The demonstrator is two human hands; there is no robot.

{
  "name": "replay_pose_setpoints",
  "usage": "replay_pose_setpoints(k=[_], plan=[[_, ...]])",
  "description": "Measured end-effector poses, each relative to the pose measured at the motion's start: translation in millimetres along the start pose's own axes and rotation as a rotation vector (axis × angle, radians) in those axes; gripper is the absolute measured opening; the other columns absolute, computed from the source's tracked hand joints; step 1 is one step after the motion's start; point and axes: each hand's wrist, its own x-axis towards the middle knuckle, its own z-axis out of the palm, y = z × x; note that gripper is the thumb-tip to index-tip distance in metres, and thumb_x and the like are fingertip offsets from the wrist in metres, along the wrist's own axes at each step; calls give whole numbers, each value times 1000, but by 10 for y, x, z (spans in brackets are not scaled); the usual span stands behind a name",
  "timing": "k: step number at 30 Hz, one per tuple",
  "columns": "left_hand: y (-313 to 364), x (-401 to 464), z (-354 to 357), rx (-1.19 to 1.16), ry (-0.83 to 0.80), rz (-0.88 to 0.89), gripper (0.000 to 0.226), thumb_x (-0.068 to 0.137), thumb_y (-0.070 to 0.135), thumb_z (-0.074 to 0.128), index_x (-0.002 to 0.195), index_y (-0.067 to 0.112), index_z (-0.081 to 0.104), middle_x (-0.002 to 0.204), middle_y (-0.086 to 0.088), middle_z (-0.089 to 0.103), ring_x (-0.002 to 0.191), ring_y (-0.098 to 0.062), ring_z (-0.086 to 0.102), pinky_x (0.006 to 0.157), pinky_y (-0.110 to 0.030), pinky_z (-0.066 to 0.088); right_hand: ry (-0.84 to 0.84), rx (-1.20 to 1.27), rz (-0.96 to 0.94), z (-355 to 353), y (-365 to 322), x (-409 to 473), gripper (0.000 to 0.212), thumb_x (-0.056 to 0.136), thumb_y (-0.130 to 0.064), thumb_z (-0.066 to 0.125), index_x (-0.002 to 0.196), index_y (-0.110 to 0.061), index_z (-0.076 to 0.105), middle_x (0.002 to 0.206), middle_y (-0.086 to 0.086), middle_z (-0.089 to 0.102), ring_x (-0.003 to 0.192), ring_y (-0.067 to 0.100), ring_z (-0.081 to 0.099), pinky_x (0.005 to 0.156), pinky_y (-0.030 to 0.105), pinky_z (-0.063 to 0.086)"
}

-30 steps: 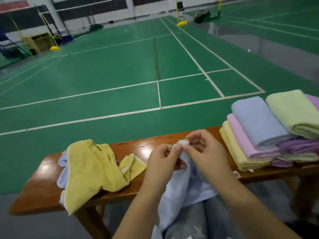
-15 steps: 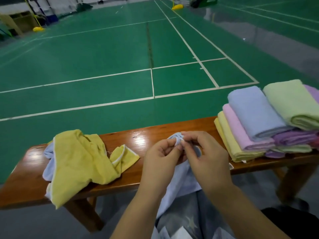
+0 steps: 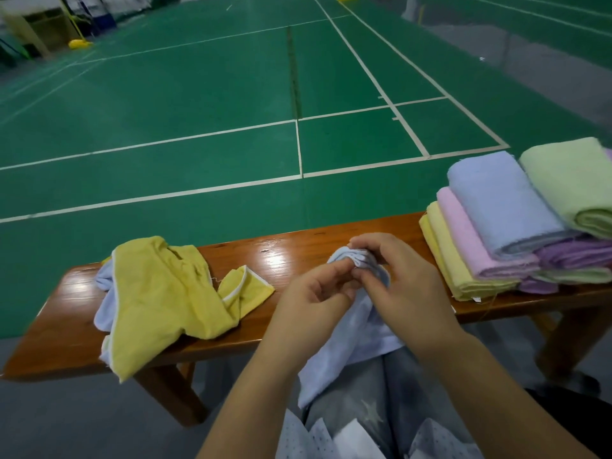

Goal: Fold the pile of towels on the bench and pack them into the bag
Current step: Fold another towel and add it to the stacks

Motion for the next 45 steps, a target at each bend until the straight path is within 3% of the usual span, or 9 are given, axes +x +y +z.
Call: replay_pose_setpoints(k=[3,5,8,10,14,17,24,30,45], plan=[[-120,5,-162,320,27,177,30,85,8,70,96,36,64,92,14,71,91,0,65,80,-19,52,-21,152,87,-12,-24,18,37,90,-5,60,104,-39,54,103,-21,61,101,-3,57,84,9,47],[-281,38,-266,653,144,293,38,78,20,79,90,42,49,87,19,56,86,7,52,73,-8,41,-24,285,140,-38,-47,41,38,91,-5,59,105,-40,53,100,-23,62,100,-2,60,82,12,49],[-494,62,-355,778,213,296,54,73,25,82,106,37,41,105,26,39,97,11,38,84,1,29,-59,438,165,-90,-89,81,39,90,0,57,109,-34,53,100,-16,63,100,-1,62,81,12,48],[-601,80,-395,731,147,237,52,78,18,77,116,35,46,116,23,45,105,9,41,89,0,29,-82,486,156,-129,-115,104,42,90,3,57,111,-33,52,102,-10,62,99,1,62,82,13,49],[-612,47,-467,579,47,84,31,88,10,64,78,39,57,75,21,60,70,4,53,63,-13,41,-63,534,167,-213,-128,145,42,89,5,56,111,-31,52,101,-3,62,95,1,63,82,14,49],[-555,56,-593,472,93,36,16,88,13,66,79,26,66,74,5,62,67,-1,52,63,-19,43,-20,518,177,-294,-104,183,41,89,5,56,111,-30,52,102,-1,62,94,2,63,83,16,50],[238,276,-802,-22,335,280,17,85,2,62,81,18,65,70,13,66,68,1,58,64,-13,46,71,436,89,-571,-265,546,40,89,3,58,108,-32,54,102,-2,62,95,3,61,94,22,49],[758,255,-751,-26,304,537,19,80,19,68,75,37,69,70,18,63,66,3,53,63,-11,43,145,460,-56,-834,-539,718,37,89,3,57,108,-29,53,102,0,61,90,-1,61,88,21,52],[922,96,-726,-14,245,514,8,80,30,66,75,37,66,71,17,59,67,-2,51,59,-15,41,-32,601,-6,-1095,-622,735,38,89,7,53,108,-26,56,87,-2,65,81,7,65,71,23,57]])
